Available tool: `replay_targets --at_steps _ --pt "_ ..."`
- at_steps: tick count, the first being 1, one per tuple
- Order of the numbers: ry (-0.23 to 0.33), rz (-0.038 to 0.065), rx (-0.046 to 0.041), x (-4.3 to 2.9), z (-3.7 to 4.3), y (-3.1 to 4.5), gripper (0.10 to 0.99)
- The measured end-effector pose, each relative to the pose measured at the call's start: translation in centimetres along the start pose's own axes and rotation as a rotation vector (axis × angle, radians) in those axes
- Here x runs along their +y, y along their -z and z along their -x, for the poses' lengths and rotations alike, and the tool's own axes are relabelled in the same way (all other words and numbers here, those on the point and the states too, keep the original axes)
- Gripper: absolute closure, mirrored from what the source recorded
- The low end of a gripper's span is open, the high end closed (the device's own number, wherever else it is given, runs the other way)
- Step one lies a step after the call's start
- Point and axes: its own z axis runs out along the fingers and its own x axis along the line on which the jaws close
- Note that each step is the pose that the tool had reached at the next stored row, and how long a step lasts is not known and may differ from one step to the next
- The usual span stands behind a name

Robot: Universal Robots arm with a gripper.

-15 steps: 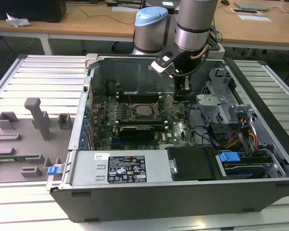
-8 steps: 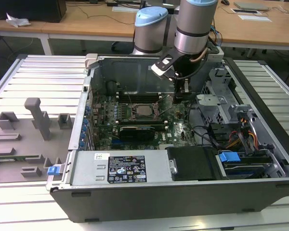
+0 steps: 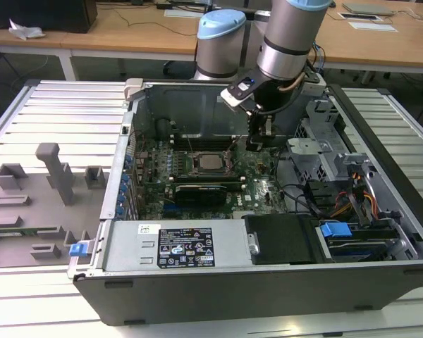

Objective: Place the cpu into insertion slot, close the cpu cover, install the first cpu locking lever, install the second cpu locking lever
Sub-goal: 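Close the cpu cover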

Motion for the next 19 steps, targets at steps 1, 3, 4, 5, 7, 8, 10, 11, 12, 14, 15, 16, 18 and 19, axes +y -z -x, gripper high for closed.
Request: replay_targets --at_steps 1,3,4,5,7,8,10,11,12,14,15,16,18,19 --pt "0.000 0.000 0.0001 0.00 0.00 0.00 0.980" --pt "0.000 0.000 0.0003 -0.10 0.00 -0.03 0.980" --pt "0.000 0.000 0.0003 -0.23 -0.01 -0.05 0.980" --pt "0.000 0.001 0.0001 -0.50 -0.01 -0.07 0.980" --pt "0.000 0.006 -0.0006 -1.27 -0.08 -0.15 0.980" --pt "0.000 0.009 -0.0009 -1.68 -0.12 -0.19 0.980" --pt "0.000 0.014 -0.0014 -2.41 -0.19 -0.27 0.980" --pt "0.000 0.016 -0.0015 -2.75 -0.21 -0.32 0.980" --pt "0.000 0.019 -0.0015 -3.24 -0.25 -0.38 0.980" --pt "0.000 0.023 -0.0040 -4.03 -0.33 -0.47 0.980" --pt "0.000 0.023 -0.0046 -4.06 -0.34 -0.47 0.980" --pt "0.000 0.023 -0.0050 -4.09 -0.34 -0.47 0.980" --pt "0.001 0.042 -0.0047 -4.58 -0.34 -0.53 0.980" --pt "0.001 0.065 -0.0041 -5.08 -0.33 -0.62 0.980"
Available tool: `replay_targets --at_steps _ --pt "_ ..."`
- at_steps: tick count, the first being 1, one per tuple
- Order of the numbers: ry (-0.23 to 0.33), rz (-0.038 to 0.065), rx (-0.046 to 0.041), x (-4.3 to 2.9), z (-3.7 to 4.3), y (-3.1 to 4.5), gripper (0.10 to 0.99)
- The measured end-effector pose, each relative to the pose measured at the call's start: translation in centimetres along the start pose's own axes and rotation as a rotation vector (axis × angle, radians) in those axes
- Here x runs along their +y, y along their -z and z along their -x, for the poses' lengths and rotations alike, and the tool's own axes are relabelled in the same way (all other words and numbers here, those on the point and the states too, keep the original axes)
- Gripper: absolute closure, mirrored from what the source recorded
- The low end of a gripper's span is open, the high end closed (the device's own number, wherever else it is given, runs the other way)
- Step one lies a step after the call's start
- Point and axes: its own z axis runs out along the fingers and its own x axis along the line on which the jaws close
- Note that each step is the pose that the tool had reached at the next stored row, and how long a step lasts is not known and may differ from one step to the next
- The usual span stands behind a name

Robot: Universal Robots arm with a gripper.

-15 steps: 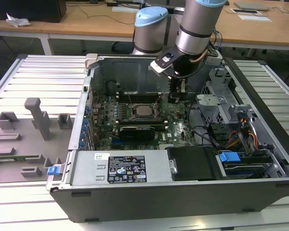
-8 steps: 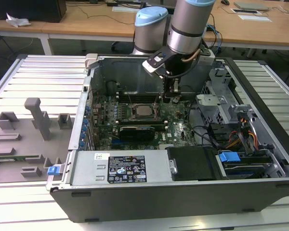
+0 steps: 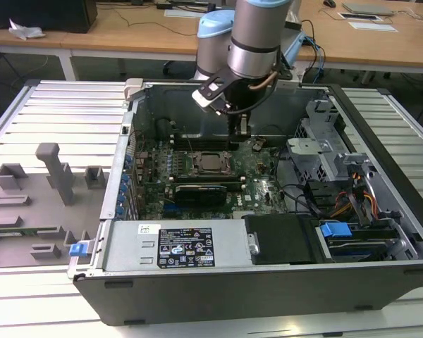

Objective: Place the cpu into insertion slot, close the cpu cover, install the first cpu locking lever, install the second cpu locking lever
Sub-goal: 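Close the cpu cover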

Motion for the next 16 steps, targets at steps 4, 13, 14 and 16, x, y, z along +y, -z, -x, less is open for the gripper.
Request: replay_targets --at_steps 4,13,14,16 --pt "0.000 0.023 0.0003 -1.40 0.03 -0.21 0.980" --pt "0.000 0.030 0.0002 -4.09 0.12 -1.13 0.980" --pt "0.000 0.030 0.0003 -4.19 0.13 -1.22 0.980" --pt "0.000 0.030 0.0003 -4.32 0.16 -1.47 0.980"
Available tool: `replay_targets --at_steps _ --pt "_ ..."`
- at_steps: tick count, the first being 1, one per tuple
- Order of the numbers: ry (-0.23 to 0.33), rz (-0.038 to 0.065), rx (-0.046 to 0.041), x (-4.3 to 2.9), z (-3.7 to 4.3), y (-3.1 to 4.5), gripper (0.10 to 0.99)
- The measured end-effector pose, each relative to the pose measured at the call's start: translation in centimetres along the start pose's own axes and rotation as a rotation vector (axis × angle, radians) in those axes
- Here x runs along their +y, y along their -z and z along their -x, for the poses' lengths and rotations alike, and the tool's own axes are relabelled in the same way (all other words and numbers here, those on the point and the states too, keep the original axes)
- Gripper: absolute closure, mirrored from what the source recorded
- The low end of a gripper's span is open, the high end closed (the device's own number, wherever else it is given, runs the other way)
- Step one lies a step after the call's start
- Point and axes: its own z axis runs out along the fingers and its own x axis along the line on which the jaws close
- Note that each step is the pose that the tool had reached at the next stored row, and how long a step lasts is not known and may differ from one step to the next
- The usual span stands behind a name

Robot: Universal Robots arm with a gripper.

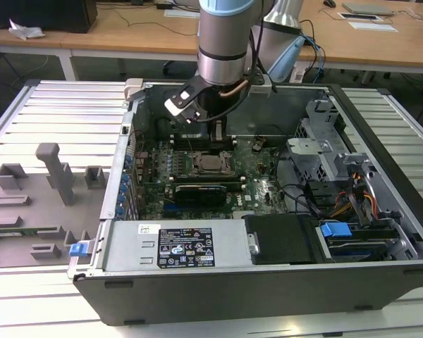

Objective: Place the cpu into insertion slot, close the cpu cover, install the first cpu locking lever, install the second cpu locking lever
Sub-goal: 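Close the cpu cover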

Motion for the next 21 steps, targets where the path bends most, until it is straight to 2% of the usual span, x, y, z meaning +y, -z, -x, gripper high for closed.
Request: replay_targets --at_steps 4,6,10,12,21 --pt "0.000 0.000 -0.0002 -0.01 0.00 -0.04 0.980" --pt "0.018 0.000 0.0000 -0.01 0.00 -0.05 0.980" --pt "0.103 -0.001 -0.0010 -0.01 0.00 -0.06 0.980" --pt "0.151 -0.001 -0.0041 -0.01 0.00 -0.06 0.980" --pt "0.306 -0.003 -0.0184 -0.01 0.00 -0.07 0.980"
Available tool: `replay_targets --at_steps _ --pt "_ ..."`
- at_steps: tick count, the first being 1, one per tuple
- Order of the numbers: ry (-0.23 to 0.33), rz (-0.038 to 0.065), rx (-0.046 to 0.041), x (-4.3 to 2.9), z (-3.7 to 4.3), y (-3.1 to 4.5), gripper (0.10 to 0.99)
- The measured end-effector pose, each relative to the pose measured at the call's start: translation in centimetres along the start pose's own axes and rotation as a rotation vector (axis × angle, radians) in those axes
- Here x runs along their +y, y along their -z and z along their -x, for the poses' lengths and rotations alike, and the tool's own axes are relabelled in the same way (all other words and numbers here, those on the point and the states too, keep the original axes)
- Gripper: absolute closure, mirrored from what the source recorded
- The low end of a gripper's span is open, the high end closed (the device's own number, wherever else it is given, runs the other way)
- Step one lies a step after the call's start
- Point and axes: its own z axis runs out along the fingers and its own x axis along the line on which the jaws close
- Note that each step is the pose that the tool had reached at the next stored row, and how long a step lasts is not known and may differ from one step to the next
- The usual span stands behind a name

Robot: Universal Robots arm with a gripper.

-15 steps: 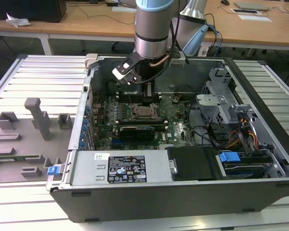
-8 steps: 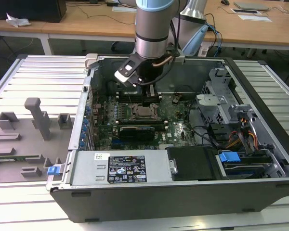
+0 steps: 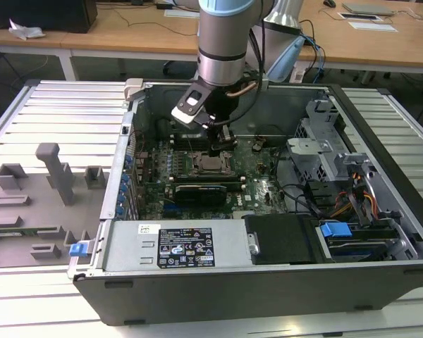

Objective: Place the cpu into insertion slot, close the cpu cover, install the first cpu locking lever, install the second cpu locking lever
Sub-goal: 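Close the cpu cover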

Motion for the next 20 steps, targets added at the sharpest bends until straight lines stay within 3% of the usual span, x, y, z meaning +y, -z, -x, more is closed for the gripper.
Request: replay_targets --at_steps 5,20 --pt "0.099 -0.001 -0.0085 0.00 0.00 -0.01 0.980" --pt "0.405 0.001 -0.0162 0.00 0.00 -0.06 0.980"
